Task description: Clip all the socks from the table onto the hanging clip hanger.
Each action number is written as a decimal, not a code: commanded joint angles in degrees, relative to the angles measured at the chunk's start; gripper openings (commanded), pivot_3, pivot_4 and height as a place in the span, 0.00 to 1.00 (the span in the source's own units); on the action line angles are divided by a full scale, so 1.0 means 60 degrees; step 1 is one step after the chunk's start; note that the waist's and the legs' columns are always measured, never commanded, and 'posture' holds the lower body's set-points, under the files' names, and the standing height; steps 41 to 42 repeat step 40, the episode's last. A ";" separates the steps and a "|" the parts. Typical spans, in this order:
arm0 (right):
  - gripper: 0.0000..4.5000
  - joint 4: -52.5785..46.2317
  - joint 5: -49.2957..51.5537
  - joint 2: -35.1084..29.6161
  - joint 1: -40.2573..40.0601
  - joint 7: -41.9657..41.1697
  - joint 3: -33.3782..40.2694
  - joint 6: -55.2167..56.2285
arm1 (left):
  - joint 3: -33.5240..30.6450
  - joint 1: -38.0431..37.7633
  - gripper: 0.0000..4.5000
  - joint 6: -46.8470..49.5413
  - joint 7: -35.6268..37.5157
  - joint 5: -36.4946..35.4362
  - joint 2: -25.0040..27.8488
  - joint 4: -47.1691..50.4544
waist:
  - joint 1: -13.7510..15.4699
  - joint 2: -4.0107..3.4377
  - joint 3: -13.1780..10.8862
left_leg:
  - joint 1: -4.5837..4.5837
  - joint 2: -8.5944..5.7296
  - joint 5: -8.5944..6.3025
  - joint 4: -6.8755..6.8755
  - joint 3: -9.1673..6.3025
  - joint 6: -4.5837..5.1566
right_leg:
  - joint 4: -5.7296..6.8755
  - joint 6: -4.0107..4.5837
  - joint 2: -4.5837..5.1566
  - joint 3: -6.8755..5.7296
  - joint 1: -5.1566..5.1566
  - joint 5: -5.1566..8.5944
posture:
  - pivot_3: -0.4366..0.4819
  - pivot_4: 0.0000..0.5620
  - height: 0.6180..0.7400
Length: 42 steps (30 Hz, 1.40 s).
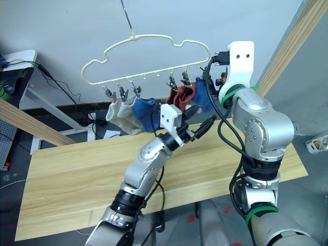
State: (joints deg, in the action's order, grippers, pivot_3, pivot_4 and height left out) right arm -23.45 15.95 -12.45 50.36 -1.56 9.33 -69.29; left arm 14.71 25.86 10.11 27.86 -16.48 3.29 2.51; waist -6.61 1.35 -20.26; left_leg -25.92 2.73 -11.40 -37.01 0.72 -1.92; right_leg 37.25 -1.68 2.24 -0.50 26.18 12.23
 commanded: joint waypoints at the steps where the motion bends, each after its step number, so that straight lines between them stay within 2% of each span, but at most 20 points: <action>1: 0.86 -0.0747 0.0146 -0.0640 -0.0400 -0.0557 -0.0035 0.0205 | -0.0035 -0.0529 0.99 0.0489 0.0576 -0.0046 0.0833 0.1373 | 0.0004 -0.0002 0.0002 | 0.0001 0.0000 0.0000 0.0000 0.0000 0.0000 | 0.0001 0.0000 0.0000 0.0000 0.0000 0.0000 | 0.22 0.56 1.00; 6: 0.86 -0.1164 0.0637 -0.1933 -0.1147 -0.1821 0.0002 0.0398 | -0.0800 -0.1667 0.99 0.1623 0.1412 -0.0691 0.2782 0.2974 | 0.0008 -0.0003 0.0003 | 0.0001 0.0000 0.0000 0.0000 0.0003 -0.0001 | -0.0003 -0.0005 0.0001 0.0004 0.0001 0.0003 | 0.24 0.54 1.00; 10: 0.86 -0.1430 0.1174 -0.3298 -0.1717 -0.3196 -0.0132 0.0525 | -0.2178 -0.2418 0.99 0.2692 0.1518 -0.1261 0.4188 0.3674 | 0.0022 -0.0002 0.0007 | 0.0006 0.0004 0.0000 -0.0001 0.0000 -0.0001 | 0.0000 -0.0023 -0.0001 0.0001 0.0001 0.0015 | 0.26 0.51 1.00; 15: 0.86 -0.1396 0.1598 -0.4498 -0.2263 -0.4456 -0.0229 0.0935 | -0.3645 -0.3350 0.99 0.2796 0.2324 -0.1274 0.5961 0.3650 | 0.0039 0.0032 0.0069 | 0.0012 0.0003 0.0002 -0.0008 0.0006 -0.0004 | 0.0007 -0.0041 -0.0002 0.0006 0.0000 0.0025 | 0.30 0.47 1.00; 17: 0.97 -0.1317 0.1731 -0.4974 -0.2511 -0.5010 -0.0287 0.1195 | -0.4358 -0.3744 1.00 0.2643 0.2795 -0.1395 0.6578 0.3361 | 0.0059 0.0045 0.0099 | 0.0013 0.0006 0.0002 -0.0003 0.0004 -0.0004 | 0.0000 -0.0041 -0.0002 0.0003 0.0001 0.0026 | 0.32 0.45 1.00; 21: 0.99 -0.1171 0.1941 -0.5952 -0.3051 -0.6319 -0.0449 0.2051 | -0.5456 -0.4366 1.00 0.2431 0.3593 -0.1502 0.7491 0.2832 | 0.0213 0.0051 0.0182 | 0.0012 0.0005 0.0001 -0.0006 0.0011 -0.0005 | -0.0006 -0.0040 0.0000 0.0004 0.0001 0.0025 | 0.34 0.42 1.00; 28: 0.99 -0.0682 0.2201 -0.6952 -0.3698 -0.7951 -0.0206 0.3338 | -0.6439 -0.5388 1.00 0.2614 0.3939 -0.1119 0.8415 0.2430 | 0.0328 0.0091 0.0472 | 0.0011 0.0006 0.0001 -0.0003 0.0014 -0.0006 | -0.0017 -0.0040 0.0001 0.0001 0.0000 0.0025 | 0.37 0.34 1.00; 35: 0.99 0.0086 0.2066 -0.7136 -0.3917 -0.8466 -0.0087 0.4282 | -0.7016 -0.5562 1.00 0.2848 0.3519 -0.1124 0.8327 0.2414 | 0.0360 0.0135 0.0933 | 0.0023 0.0009 0.0002 -0.0006 0.0016 -0.0010 | -0.0016 -0.0009 0.0001 -0.0002 -0.0008 0.0004 | 0.41 0.23 1.00; 39: 0.99 0.0337 0.2013 -0.7106 -0.4019 -0.8510 -0.0100 0.4652 | -0.7007 -0.5537 1.00 0.3044 0.3529 -0.1159 0.8338 0.2384 | 0.0361 0.0140 0.1225 | 0.0032 0.0009 0.0002 -0.0005 0.0023 -0.0010 | -0.0018 -0.0007 0.0000 0.0002 -0.0015 0.0003 | 0.41 0.21 1.00; 42: 0.99 0.0358 0.2032 -0.7094 -0.4029 -0.8507 -0.0100 0.4695 | -0.6981 -0.5541 1.00 0.3069 0.3556 -0.1123 0.8371 0.2379 | 0.0361 0.0140 0.1225 | 0.0038 0.0009 0.0002 -0.0006 0.0028 -0.0010 | -0.0017 -0.0008 0.0000 0.0006 -0.0017 0.0003 | 0.41 0.21 1.00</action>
